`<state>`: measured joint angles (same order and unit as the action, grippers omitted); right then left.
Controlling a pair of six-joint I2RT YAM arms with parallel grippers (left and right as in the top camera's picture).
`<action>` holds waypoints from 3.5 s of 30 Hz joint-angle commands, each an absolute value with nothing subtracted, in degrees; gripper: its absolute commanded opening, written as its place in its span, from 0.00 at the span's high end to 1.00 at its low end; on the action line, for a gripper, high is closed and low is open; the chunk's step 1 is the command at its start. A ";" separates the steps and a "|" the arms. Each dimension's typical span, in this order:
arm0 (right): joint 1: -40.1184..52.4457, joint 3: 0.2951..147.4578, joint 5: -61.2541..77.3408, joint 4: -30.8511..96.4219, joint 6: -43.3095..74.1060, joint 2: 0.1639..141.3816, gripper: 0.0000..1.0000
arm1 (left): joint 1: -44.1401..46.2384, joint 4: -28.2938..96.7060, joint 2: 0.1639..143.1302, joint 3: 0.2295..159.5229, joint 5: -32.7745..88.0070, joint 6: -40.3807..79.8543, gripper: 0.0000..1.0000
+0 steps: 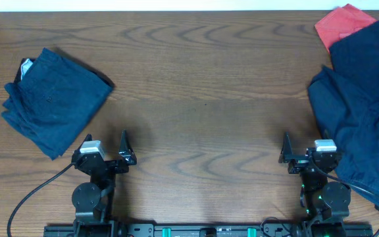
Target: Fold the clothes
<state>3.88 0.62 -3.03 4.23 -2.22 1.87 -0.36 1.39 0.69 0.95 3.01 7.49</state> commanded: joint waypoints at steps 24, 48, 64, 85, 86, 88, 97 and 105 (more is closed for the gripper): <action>3.27 0.51 -2.83 4.34 -3.05 1.89 0.01 | -0.58 3.64 0.21 0.23 3.11 7.57 0.02; 3.27 8.14 -3.70 10.07 1.65 7.46 0.01 | -0.58 9.54 8.08 8.05 7.05 8.03 0.02; 2.81 44.14 -6.24 34.52 -1.26 60.12 0.01 | -0.58 37.56 53.45 43.57 7.03 7.99 0.02; -9.87 54.15 -21.17 28.53 2.72 99.11 0.55 | -0.58 42.19 63.00 46.89 7.07 8.03 0.02; -10.35 54.15 -21.10 28.60 3.01 99.55 0.73 | -0.58 42.19 63.00 46.89 7.07 8.03 0.02; -10.66 54.19 -20.53 28.95 3.22 99.61 0.99 | -0.58 42.19 63.00 46.89 7.07 8.03 0.02; -3.92 65.71 22.50 36.23 -6.24 88.60 0.99 | -0.58 41.91 63.00 46.89 7.05 8.03 0.02; 14.13 69.63 17.91 23.59 -0.51 84.86 0.95 | -0.58 41.21 63.00 46.89 7.05 8.03 0.02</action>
<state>9.10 69.73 16.99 24.91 -3.11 84.05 -0.36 41.45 63.00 45.84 6.96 7.55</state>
